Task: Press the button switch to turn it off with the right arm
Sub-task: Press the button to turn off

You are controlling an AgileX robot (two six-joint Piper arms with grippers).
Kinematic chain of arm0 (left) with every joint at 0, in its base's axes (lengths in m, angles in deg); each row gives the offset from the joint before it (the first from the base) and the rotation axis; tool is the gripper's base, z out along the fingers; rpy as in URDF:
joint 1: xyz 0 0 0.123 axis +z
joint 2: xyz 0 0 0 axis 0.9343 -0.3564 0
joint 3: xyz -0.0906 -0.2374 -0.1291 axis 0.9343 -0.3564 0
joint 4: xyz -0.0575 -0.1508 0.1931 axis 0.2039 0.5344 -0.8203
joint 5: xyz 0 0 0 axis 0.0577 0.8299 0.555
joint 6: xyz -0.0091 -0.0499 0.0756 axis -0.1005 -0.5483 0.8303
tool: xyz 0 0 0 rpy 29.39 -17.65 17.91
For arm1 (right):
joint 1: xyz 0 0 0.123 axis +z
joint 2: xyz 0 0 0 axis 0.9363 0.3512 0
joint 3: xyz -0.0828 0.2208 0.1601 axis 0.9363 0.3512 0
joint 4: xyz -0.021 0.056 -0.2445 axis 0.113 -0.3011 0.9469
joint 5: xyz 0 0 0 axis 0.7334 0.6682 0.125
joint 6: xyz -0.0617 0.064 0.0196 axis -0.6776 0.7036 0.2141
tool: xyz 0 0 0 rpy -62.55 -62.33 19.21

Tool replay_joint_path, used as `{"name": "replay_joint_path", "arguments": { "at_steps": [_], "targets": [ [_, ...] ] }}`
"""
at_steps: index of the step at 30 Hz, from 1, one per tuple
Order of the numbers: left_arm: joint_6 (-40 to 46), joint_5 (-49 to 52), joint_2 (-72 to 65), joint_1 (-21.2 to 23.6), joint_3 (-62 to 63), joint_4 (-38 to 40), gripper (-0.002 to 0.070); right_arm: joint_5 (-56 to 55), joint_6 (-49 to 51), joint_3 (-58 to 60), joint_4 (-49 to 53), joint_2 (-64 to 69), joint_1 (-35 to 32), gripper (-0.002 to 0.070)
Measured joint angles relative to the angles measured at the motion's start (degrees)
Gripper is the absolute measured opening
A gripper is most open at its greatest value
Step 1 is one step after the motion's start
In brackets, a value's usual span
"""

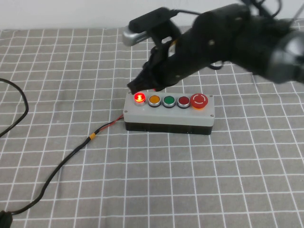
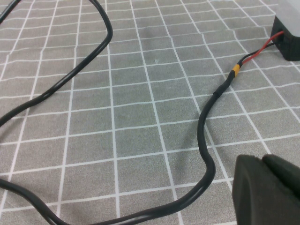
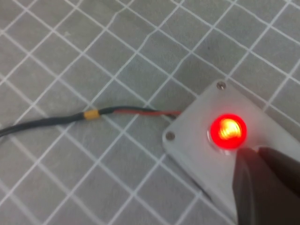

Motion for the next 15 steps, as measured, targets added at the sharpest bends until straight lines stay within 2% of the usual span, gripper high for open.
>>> {"name": "replay_joint_path", "arguments": {
  "at_steps": [8,15],
  "targets": [
    [0.00,0.00,0.00,0.00,0.00,0.00,-0.0003,0.23,1.63,-7.76,0.08,8.70,0.00,-0.0016],
    [0.00,0.00,0.00,0.00,0.00,0.00,-0.0003,0.23,1.86,-8.77,1.08,11.44,0.00,-0.0016]
  ]
}}
